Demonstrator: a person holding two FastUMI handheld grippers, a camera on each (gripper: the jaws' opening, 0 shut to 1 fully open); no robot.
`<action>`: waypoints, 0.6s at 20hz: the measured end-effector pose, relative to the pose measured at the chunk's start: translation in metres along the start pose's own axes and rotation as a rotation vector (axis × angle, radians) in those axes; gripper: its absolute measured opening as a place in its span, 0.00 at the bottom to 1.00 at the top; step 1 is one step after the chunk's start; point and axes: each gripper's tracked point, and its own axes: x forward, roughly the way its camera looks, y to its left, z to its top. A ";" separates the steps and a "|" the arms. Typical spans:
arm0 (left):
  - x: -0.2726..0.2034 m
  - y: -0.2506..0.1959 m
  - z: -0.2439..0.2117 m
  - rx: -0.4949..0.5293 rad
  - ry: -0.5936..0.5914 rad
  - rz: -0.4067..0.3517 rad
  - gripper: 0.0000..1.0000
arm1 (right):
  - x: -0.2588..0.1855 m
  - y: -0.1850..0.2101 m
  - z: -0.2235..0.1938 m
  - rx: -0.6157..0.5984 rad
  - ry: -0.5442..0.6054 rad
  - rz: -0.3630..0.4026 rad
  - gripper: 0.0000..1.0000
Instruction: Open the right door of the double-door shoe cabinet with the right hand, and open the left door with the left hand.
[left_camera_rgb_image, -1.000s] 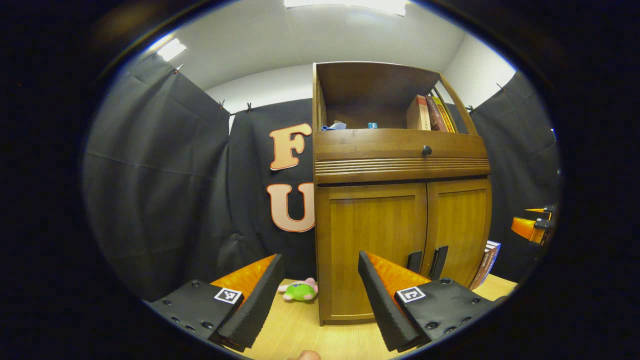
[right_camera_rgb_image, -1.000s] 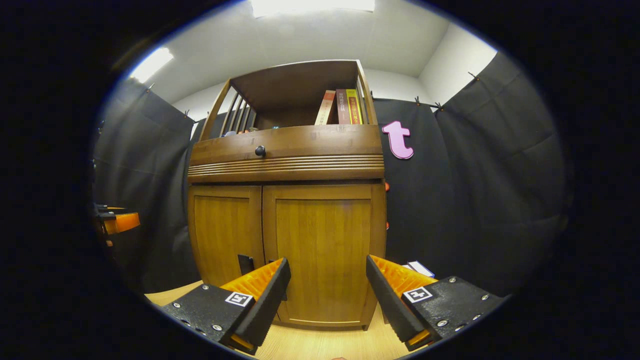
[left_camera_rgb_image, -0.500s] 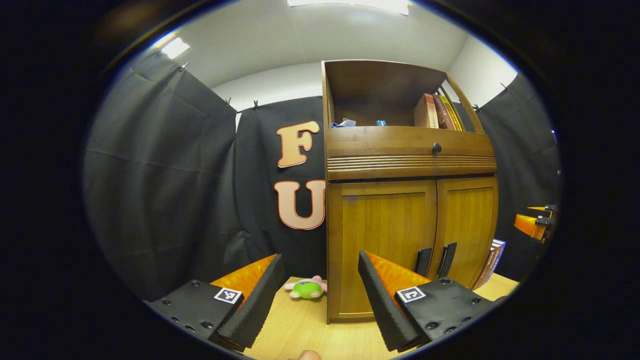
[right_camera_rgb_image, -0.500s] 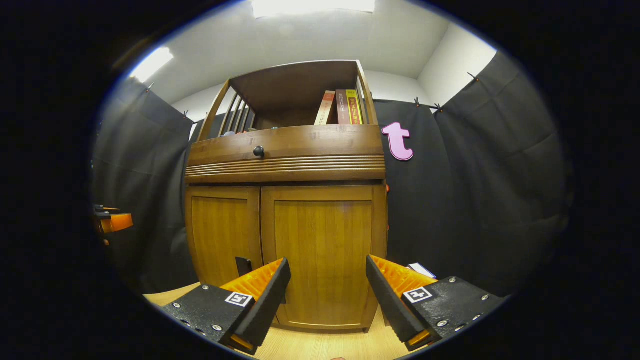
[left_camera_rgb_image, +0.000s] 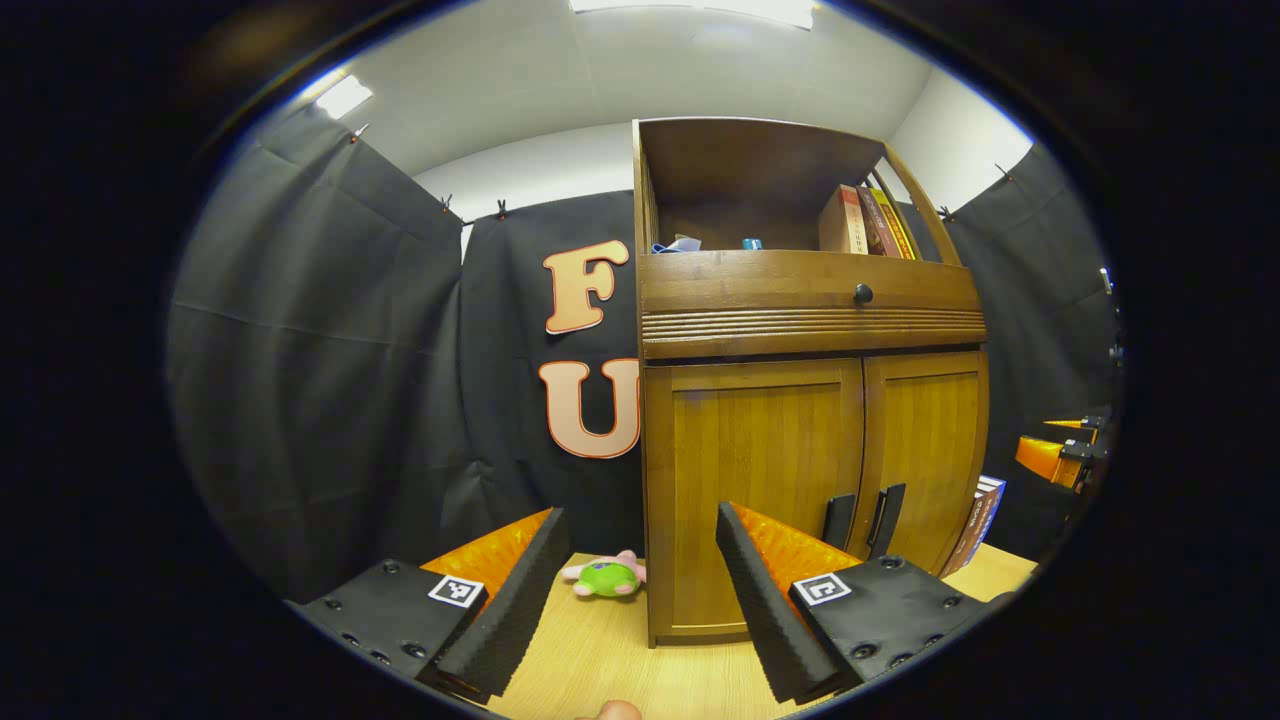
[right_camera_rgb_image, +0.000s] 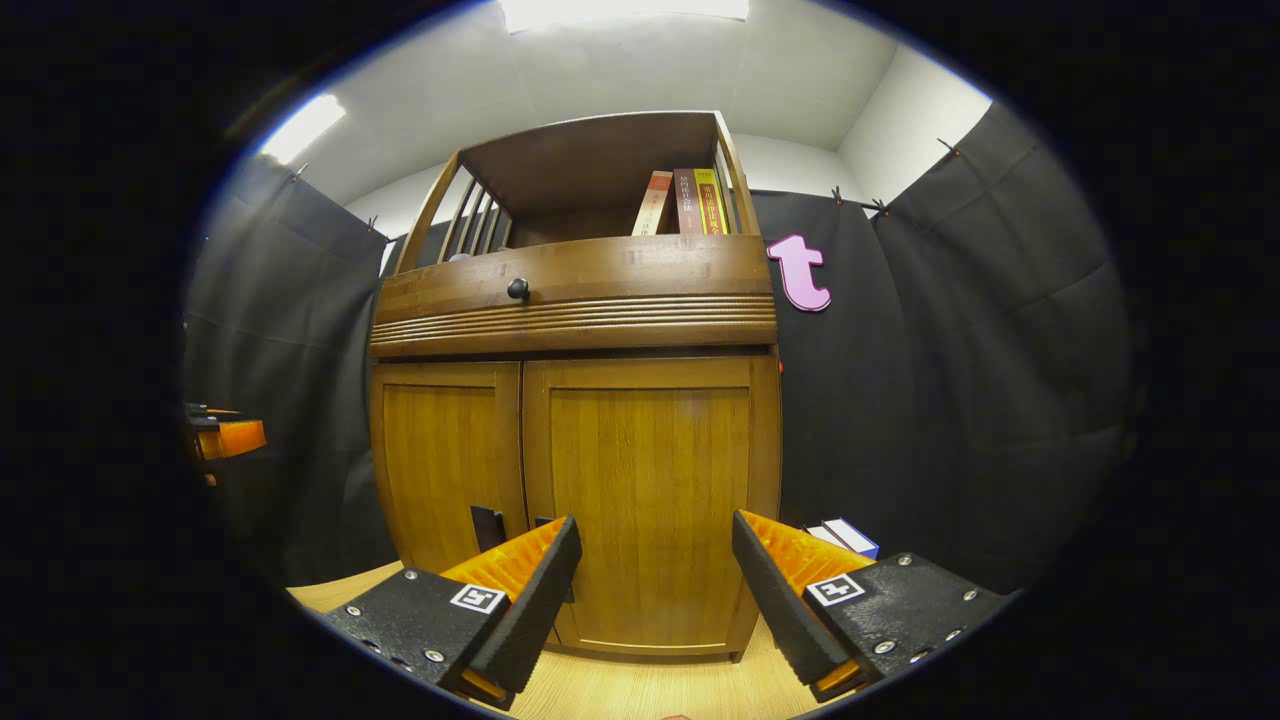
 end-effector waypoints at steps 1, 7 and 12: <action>0.000 0.000 0.000 0.002 0.001 -0.001 0.96 | 0.002 0.001 -0.004 0.006 0.007 -0.001 1.00; 0.001 -0.002 0.000 -0.014 -0.010 -0.009 0.95 | 0.012 0.022 -0.033 -0.010 0.058 0.010 1.00; 0.001 -0.002 0.000 -0.009 -0.019 -0.024 0.96 | 0.021 0.050 -0.051 -0.014 0.072 0.066 0.94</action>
